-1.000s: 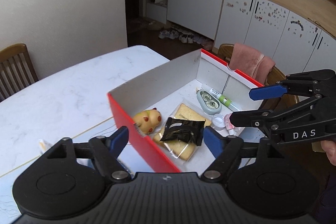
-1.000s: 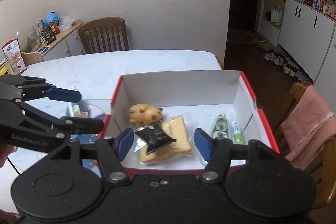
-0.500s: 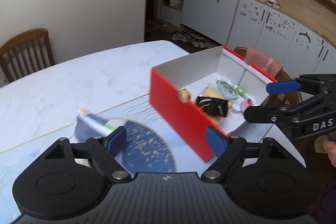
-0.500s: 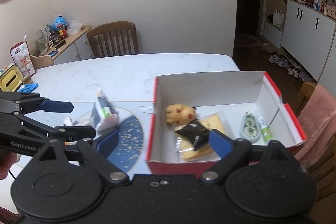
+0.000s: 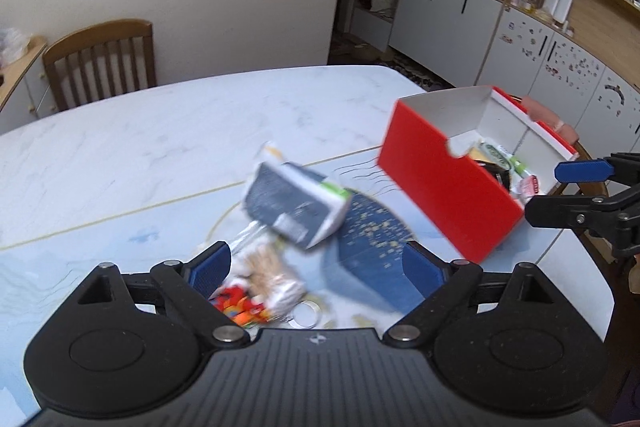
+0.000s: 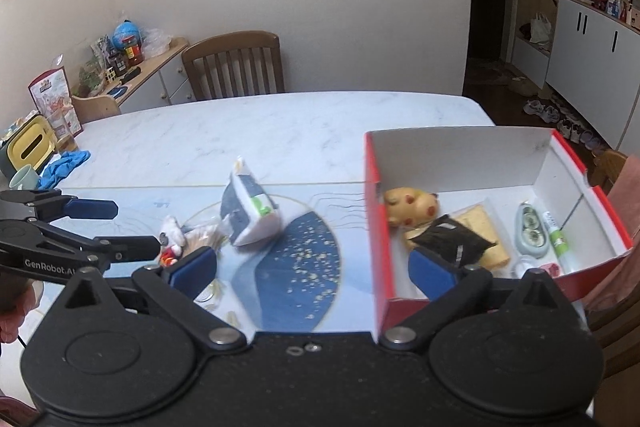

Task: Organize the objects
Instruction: 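Withdraw both grippers from the box toward the remaining table items, then grasp the white plush toy with the left gripper while the right gripper grasps the tissue packet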

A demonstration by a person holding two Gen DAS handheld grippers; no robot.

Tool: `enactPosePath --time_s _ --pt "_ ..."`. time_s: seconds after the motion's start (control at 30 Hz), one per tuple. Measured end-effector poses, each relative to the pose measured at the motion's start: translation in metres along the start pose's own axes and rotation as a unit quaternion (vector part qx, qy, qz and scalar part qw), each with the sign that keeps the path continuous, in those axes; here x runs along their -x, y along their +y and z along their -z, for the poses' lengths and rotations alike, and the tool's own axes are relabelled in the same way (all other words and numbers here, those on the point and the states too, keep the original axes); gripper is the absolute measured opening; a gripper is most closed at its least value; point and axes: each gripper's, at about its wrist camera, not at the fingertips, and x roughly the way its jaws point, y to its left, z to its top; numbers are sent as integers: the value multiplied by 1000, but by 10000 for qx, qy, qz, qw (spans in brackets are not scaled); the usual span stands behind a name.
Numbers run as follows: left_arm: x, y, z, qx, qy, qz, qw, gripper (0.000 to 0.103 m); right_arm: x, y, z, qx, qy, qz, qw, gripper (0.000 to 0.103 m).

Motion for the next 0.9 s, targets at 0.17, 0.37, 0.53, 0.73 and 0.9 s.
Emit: enactPosePath --time_s 0.17,0.37,0.53,0.73,0.9 --pt "2 29 11 -82 -133 -185 9997 93 -12 21 4 42 137 -35 9999 102" --pt "-4 58 19 -113 -209 -332 9992 93 -29 50 9 122 308 -101 9994 102" --pt "-18 78 23 -155 -174 -470 9986 93 -48 74 16 235 490 -178 9984 102" --pt "-42 98 28 -172 -64 -461 9988 93 -70 102 24 409 665 -225 9967 102" --pt "-58 106 30 -158 10 -239 9996 93 -89 117 31 587 831 -177 9947 102"
